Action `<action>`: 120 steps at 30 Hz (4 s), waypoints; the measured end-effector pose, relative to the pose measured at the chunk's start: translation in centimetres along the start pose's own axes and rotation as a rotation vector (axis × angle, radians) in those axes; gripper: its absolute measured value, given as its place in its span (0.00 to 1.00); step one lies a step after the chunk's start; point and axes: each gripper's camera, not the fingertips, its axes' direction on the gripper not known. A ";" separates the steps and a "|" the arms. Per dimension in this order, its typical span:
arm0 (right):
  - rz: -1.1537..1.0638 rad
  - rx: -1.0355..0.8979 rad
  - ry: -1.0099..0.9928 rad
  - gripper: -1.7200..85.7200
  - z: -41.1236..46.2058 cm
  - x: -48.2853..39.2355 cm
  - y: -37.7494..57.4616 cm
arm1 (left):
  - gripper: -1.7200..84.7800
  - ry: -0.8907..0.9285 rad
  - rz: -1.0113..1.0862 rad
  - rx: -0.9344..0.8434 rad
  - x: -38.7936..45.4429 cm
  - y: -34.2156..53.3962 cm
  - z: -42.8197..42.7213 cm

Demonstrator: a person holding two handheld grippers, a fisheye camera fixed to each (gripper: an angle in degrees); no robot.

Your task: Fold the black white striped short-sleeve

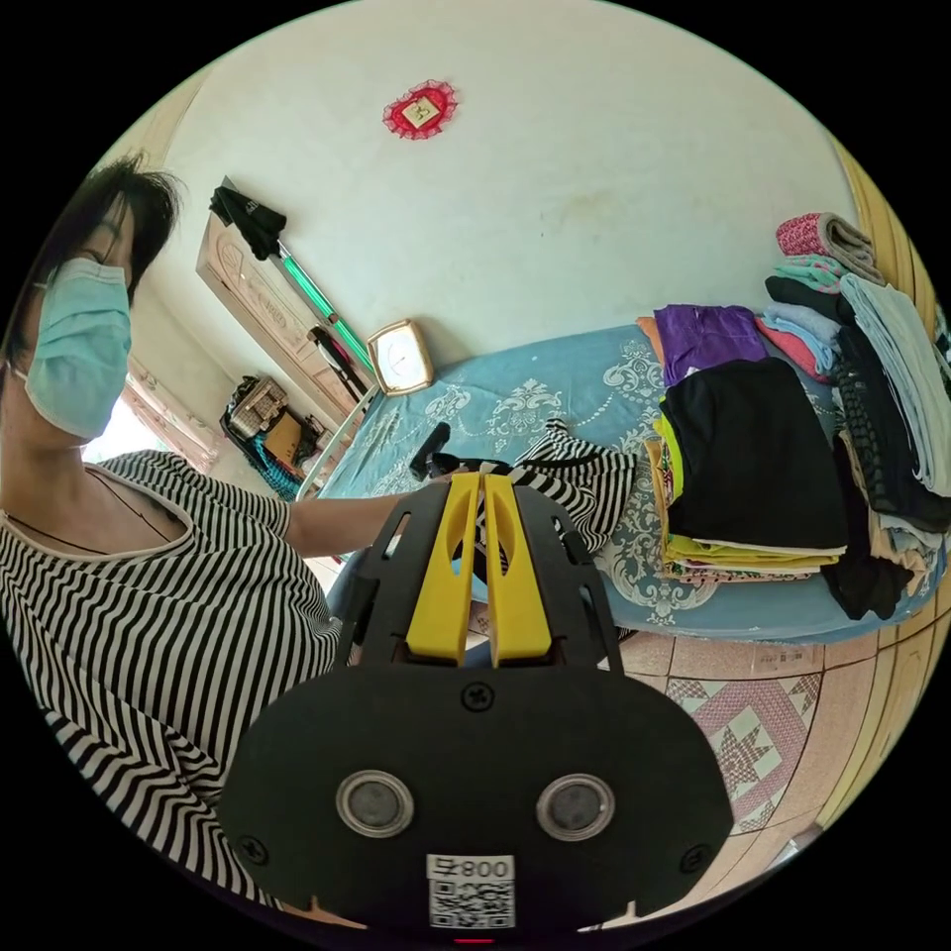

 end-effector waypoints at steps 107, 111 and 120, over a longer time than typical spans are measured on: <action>0.344 -0.608 -0.017 0.10 78.0 30.9 17.7 | 0.06 -0.378 -0.250 0.192 -61.9 52.3 -52.8; 0.364 -0.597 -0.024 0.10 77.6 30.9 19.0 | 0.05 -0.320 -0.307 0.286 -62.9 56.1 -55.0; 0.355 -0.578 0.003 0.11 76.8 29.1 20.7 | 0.05 -0.250 -0.393 0.341 -64.6 61.3 -56.2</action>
